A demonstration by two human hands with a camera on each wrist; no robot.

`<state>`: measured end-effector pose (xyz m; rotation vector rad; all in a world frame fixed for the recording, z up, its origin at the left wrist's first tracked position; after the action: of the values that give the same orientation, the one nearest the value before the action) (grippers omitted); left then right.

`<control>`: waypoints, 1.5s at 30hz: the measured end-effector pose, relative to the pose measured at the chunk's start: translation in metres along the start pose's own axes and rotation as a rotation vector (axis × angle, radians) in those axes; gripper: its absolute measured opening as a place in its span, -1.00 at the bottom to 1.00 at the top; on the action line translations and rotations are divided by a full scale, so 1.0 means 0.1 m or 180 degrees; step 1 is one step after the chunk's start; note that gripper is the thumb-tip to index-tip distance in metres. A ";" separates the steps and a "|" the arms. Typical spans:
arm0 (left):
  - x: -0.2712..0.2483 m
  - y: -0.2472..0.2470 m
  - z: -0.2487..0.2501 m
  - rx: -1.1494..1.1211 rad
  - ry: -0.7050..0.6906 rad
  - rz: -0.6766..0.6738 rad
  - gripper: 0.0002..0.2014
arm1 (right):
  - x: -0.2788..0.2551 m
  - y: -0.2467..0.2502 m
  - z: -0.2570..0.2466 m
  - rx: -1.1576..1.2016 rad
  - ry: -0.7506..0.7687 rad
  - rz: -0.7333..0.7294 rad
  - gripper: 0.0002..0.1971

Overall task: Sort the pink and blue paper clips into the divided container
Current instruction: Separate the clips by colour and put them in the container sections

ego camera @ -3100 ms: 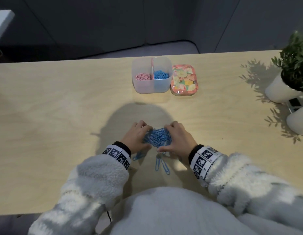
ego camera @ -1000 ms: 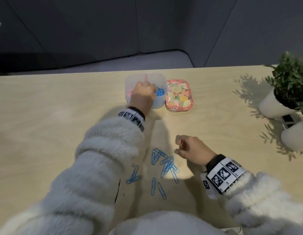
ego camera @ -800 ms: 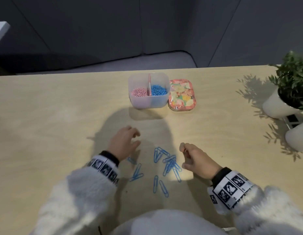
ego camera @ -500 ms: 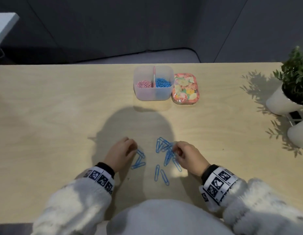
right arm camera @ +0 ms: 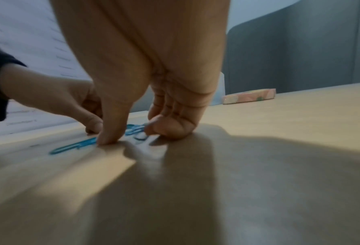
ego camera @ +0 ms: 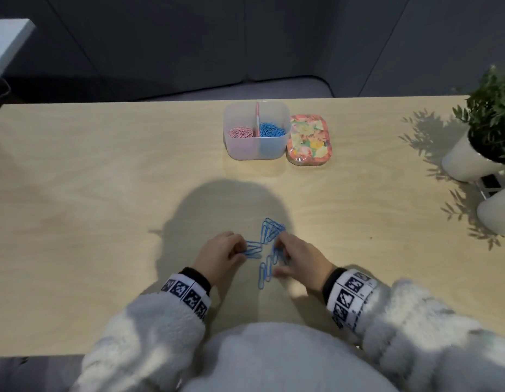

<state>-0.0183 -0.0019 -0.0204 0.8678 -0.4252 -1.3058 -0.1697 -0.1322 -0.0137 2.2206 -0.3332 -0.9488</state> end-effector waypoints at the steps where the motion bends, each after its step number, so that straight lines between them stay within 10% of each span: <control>1: 0.05 -0.03 0.05 0.0053 0.0015 0.0045 -0.81 | 0.07 0.01 -0.01 0.0110 -0.0004 0.0043 -0.58; 6: 0.03 -0.10 0.21 0.0621 0.0129 0.0313 -0.25 | 0.24 0.21 0.05 0.0200 0.0031 0.0423 -0.64; 10: 0.03 -0.22 0.28 0.1324 0.0491 -0.0294 0.14 | 0.36 0.30 0.02 -0.0681 0.0235 0.0350 0.02; 14: 0.14 -0.23 0.24 0.1113 0.0320 -0.0287 -0.08 | 0.44 0.21 -0.13 -0.1697 0.0731 0.0204 -0.02; 21: 0.33 -0.02 0.13 0.0427 -0.0004 -0.0176 -0.59 | 0.41 0.15 -0.15 -0.1019 0.0756 0.0293 -0.66; 33: 0.52 0.09 0.14 0.0652 0.0036 -0.0486 -0.76 | 0.53 0.30 -0.19 -0.1498 0.0707 0.0172 -0.79; 45: 0.51 0.17 0.08 0.0369 0.0107 -0.0416 -0.82 | 0.94 1.31 -0.37 0.0369 0.0361 0.0744 -0.86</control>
<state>-0.0002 -0.0521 -0.0125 1.0274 -0.4265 -1.3948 -0.0735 -0.2536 0.0434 2.2680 -0.5935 -0.6911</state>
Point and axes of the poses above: each hand's wrist, its own x-axis towards the middle knuckle, its own y-axis out of the back of the hand, z = x × y, the point moved 1 cm from there along x, towards the middle knuckle, and after that the axes turned 10 degrees about -y, right-handed, at the moved point
